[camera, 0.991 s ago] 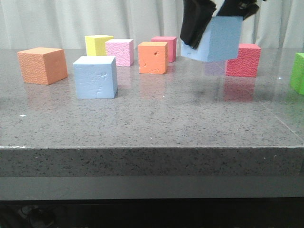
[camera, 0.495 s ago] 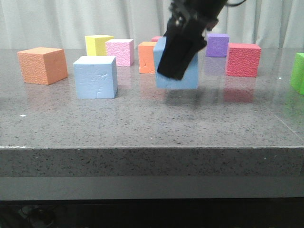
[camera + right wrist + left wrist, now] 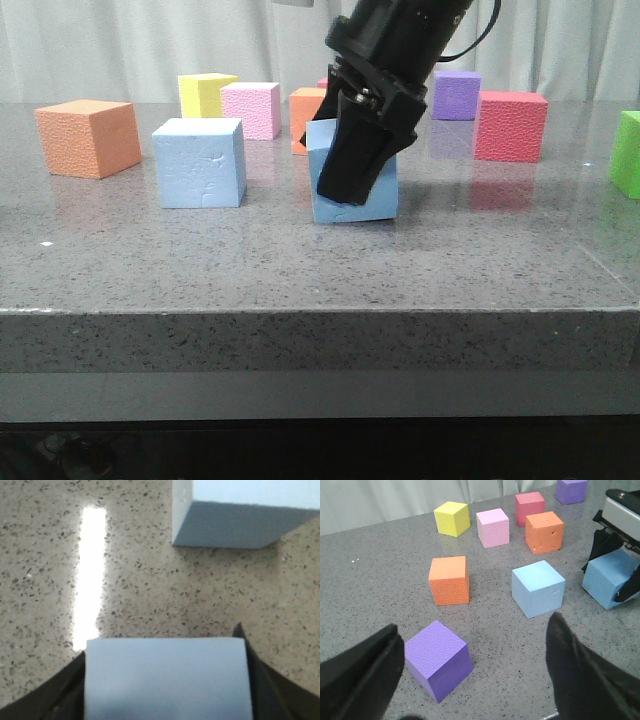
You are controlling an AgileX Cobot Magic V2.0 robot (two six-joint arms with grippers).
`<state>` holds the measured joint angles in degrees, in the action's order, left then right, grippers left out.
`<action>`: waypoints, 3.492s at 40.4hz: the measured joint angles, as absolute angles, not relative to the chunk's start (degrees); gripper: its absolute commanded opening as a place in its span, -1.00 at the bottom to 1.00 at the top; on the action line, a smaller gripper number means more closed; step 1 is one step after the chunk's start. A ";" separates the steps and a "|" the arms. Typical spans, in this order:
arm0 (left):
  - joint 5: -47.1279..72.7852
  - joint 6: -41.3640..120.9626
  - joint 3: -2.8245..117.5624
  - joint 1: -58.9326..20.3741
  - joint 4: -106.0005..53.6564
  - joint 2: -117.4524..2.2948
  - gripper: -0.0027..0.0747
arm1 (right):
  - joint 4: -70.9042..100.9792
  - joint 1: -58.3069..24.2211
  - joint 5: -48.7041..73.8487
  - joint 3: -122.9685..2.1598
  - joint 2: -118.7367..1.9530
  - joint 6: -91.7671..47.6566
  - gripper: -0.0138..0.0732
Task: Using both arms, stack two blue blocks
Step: 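Carry the cube toward the other blue cube and set it down, then open the right gripper and raise it away from the cube, then lower the left gripper onto the other light-blue cube and close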
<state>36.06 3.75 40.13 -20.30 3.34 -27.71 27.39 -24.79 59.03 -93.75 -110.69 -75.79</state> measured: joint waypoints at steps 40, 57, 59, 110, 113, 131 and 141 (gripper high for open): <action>36.06 3.75 40.13 -20.30 3.80 -27.71 0.54 | 33.88 -23.85 57.93 -93.73 -97.87 -54.53 0.82; 36.06 3.75 40.13 -20.30 3.80 -27.71 0.54 | 9.39 -20.26 57.42 -78.76 -78.98 -4.46 0.82; 36.06 3.75 40.13 -20.30 3.80 -27.71 0.54 | 7.93 -20.26 57.42 -75.96 -76.12 -2.02 0.82; 37.35 -2.31 68.87 -31.39 -2.19 -77.40 0.68 | 5.68 -20.26 48.90 -55.04 -54.15 -1.02 0.82; 38.96 -6.04 72.07 -31.50 0.00 -82.46 0.68 | 5.68 -20.26 48.90 -55.04 -54.15 -1.02 0.82; 44.26 -20.43 84.01 -31.50 9.62 -99.81 0.68 | 5.68 -20.26 48.90 -55.04 -54.15 -1.15 0.82; 44.05 -24.20 84.83 -31.50 10.10 -104.17 0.64 | 5.68 -20.26 48.90 -55.04 -54.15 -1.15 0.82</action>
<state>44.05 -24.20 84.83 -31.50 10.10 -104.17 5.68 -20.26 48.90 -55.04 -54.15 -1.15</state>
